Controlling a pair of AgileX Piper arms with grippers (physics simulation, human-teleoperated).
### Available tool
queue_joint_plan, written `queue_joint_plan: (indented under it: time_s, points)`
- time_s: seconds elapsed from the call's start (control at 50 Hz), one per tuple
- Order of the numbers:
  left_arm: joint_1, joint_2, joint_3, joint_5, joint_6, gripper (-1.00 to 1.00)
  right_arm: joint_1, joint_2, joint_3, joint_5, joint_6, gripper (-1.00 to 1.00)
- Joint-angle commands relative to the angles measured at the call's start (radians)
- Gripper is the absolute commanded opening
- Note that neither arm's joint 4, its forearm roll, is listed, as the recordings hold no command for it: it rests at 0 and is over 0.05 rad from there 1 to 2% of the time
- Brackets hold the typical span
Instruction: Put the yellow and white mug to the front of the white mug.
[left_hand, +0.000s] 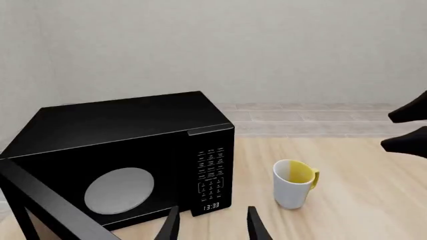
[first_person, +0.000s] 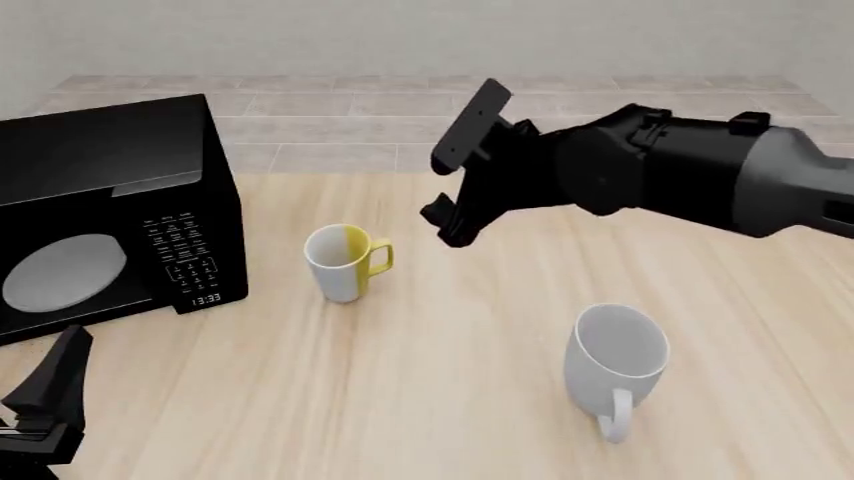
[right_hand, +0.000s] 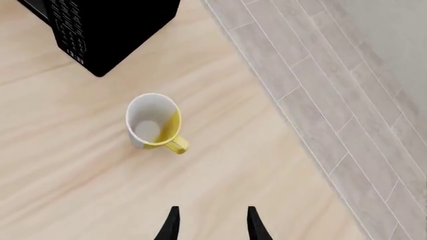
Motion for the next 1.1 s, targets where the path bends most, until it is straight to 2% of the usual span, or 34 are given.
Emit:
queue_joint_plan:
  time_s: [0.02, 0.36, 0.48, 0.68, 0.8, 0.82, 1.1]
  points:
    - [0.0, 0.0, 0.0, 0.0, 0.0, 1.0, -0.001, 0.095, -0.098, 0.021, -0.025, 1.0]
    - [0.0, 0.0, 0.0, 0.0, 0.0, 1.0, 0.011, 0.266, -0.199, 0.0, -0.091, 1.0]
    - [0.0, 0.0, 0.0, 0.0, 0.0, 1.0, -0.014, 0.34, -0.252, 0.028, -0.198, 1.0]
    - [0.0, 0.0, 0.0, 0.0, 0.0, 1.0, -0.041, 0.439, -0.361, 0.094, -0.301, 1.0]
    - [0.0, 0.0, 0.0, 0.0, 0.0, 1.0, -0.038, 0.471, -0.407, 0.127, -0.318, 1.0]
    - [0.0, 0.0, 0.0, 0.0, 0.0, 1.0, -0.047, 0.489, -0.42, 0.133, -0.337, 1.0]
    - [0.0, 0.0, 0.0, 0.0, 0.0, 1.0, 0.008, 0.53, -0.458, 0.149, -0.325, 1.0]
